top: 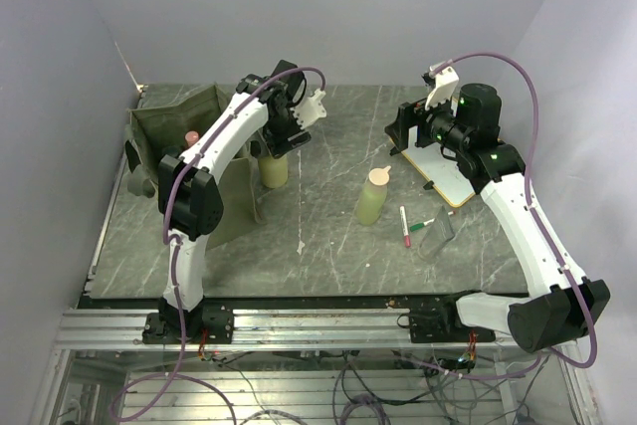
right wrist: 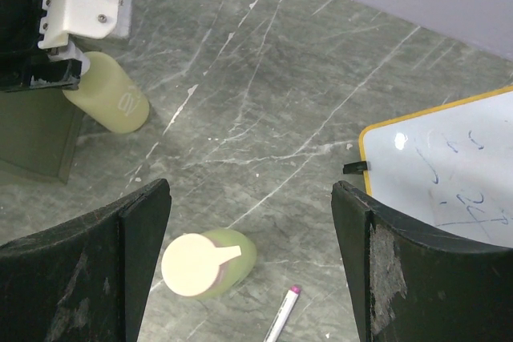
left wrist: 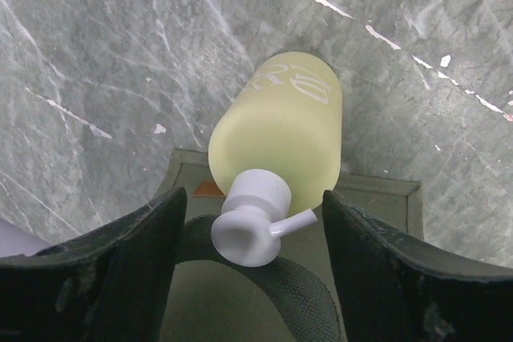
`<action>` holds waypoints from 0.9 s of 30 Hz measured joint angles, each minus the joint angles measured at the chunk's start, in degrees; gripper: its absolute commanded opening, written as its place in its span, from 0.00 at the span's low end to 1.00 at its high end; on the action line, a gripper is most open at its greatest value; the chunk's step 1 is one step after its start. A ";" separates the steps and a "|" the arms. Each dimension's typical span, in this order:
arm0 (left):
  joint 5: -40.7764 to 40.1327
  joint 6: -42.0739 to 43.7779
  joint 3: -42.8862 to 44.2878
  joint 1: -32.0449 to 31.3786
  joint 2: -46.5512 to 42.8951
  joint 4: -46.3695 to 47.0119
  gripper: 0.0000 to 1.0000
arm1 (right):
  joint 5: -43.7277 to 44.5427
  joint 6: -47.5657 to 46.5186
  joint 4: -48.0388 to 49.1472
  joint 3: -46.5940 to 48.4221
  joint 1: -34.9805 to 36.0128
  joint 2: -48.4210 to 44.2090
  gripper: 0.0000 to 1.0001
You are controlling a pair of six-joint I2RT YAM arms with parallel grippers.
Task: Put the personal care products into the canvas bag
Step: Move the care product at the center of the board.
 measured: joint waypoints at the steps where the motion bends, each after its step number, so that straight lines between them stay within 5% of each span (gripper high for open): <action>1: -0.04 -0.02 0.00 0.00 0.02 -0.11 0.74 | -0.04 0.00 0.00 0.00 0.00 0.00 0.82; 18: 0.15 -1.07 -0.02 -0.02 0.04 -0.44 0.36 | -0.17 -0.02 0.00 0.00 -0.15 0.00 0.82; 27: 1.55 0.92 -0.02 -0.50 0.04 -0.48 0.07 | -0.17 -0.02 0.00 0.00 -0.31 0.00 0.82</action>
